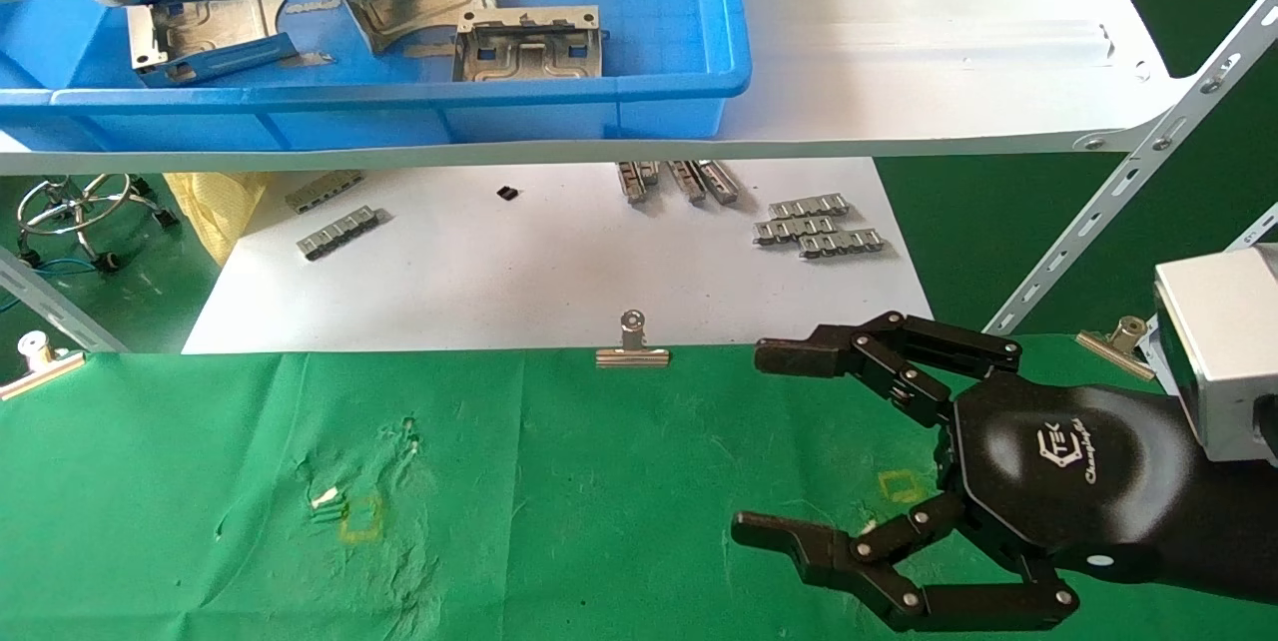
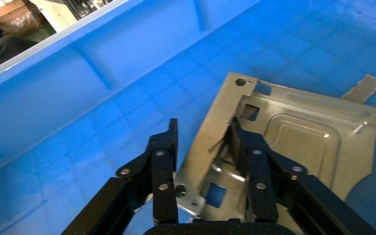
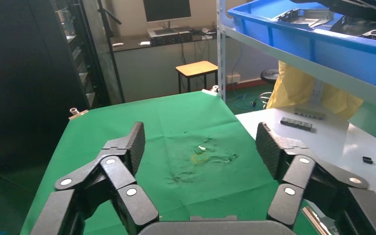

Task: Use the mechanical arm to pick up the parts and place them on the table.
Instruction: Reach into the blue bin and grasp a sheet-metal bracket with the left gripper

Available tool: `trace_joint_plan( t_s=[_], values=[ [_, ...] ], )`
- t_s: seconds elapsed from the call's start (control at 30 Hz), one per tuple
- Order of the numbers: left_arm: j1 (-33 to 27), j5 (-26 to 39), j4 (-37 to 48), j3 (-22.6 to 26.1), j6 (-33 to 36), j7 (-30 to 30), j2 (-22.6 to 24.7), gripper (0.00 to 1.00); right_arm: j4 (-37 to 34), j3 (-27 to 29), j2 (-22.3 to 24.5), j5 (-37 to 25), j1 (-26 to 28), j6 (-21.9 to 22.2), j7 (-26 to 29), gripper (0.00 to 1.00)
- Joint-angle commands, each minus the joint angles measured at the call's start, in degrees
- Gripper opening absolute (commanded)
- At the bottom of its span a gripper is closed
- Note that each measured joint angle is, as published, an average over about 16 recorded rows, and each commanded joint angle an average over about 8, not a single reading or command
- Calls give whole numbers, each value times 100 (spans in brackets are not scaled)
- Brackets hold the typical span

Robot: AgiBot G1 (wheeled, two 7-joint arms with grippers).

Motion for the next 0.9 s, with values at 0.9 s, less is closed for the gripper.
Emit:
trace_joint_plan(
  t_s=[0.9],
  values=[
    [13, -773, -792, -427, 3981, 1126, -794, 0, 0, 0, 0, 0, 0, 0, 0, 100]
  ],
)
